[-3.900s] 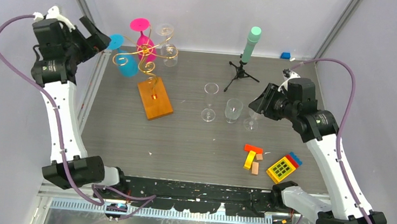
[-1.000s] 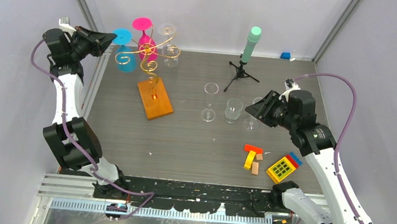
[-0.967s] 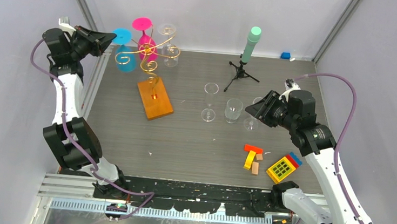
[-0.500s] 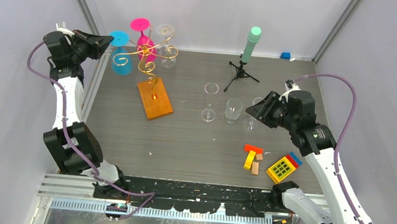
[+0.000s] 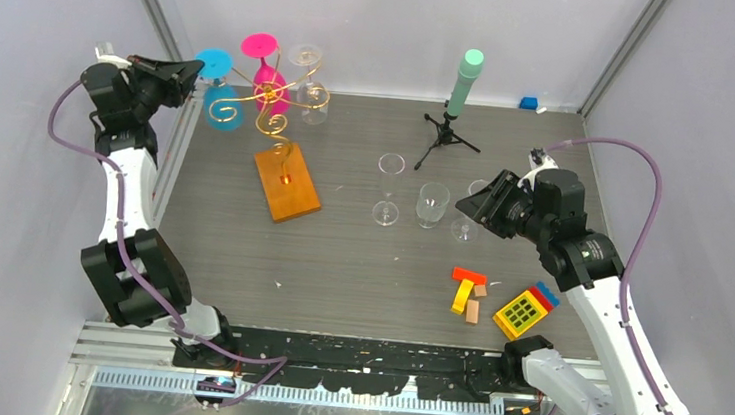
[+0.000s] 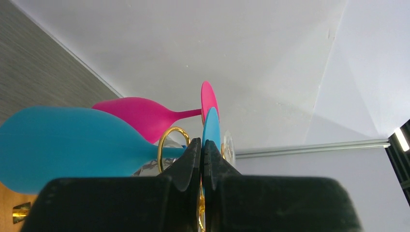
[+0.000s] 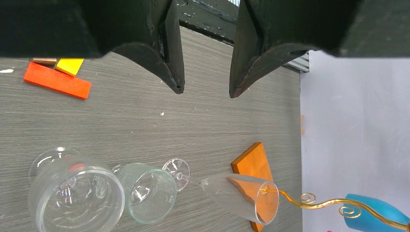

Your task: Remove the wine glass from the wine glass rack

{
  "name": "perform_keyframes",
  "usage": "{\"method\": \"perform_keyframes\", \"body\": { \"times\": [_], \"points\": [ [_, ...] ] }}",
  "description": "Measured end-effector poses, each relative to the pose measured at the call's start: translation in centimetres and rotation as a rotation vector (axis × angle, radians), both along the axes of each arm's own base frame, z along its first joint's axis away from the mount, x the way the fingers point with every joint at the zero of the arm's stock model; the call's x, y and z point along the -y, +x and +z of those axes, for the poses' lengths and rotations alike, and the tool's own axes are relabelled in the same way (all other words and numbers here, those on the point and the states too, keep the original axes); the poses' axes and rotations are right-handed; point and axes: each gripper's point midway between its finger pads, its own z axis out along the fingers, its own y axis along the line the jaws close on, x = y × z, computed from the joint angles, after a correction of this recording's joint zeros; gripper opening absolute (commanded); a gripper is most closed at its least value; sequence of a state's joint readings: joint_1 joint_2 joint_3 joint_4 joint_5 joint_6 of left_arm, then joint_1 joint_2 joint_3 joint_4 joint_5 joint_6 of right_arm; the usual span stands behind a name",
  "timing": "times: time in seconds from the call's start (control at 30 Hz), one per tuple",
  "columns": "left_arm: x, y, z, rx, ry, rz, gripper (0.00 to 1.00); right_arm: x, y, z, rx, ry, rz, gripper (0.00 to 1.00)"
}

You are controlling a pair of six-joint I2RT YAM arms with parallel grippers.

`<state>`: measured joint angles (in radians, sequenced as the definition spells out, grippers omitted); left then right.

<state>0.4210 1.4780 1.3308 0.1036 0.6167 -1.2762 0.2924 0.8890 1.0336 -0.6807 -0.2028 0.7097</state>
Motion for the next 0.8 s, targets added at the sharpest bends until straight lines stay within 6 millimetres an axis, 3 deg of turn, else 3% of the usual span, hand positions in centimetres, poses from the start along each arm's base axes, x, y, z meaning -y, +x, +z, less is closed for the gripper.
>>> {"method": "perform_keyframes", "body": {
  "times": [0.2, 0.5, 0.67, 0.8],
  "points": [
    [0.4, 0.6, 1.0, 0.027, 0.006, -0.018, 0.0, 0.0, -0.1, 0.1, 0.003, 0.001, 0.0, 0.45],
    [3.3, 1.0, 1.0, 0.037, 0.007, -0.134, 0.0, 0.1, -0.2, 0.3, 0.013, 0.002, -0.003, 0.45],
    [4.0, 0.0, 1.4, 0.049, 0.014, -0.152, 0.0, 0.1, -0.2, 0.3, 0.013, 0.002, -0.003, 0.45],
    [4.4, -2.2, 1.5, 0.044, 0.018, -0.132, 0.0, 0.1, -0.2, 0.3, 0.013, 0.002, -0.003, 0.45]
  ]
}}
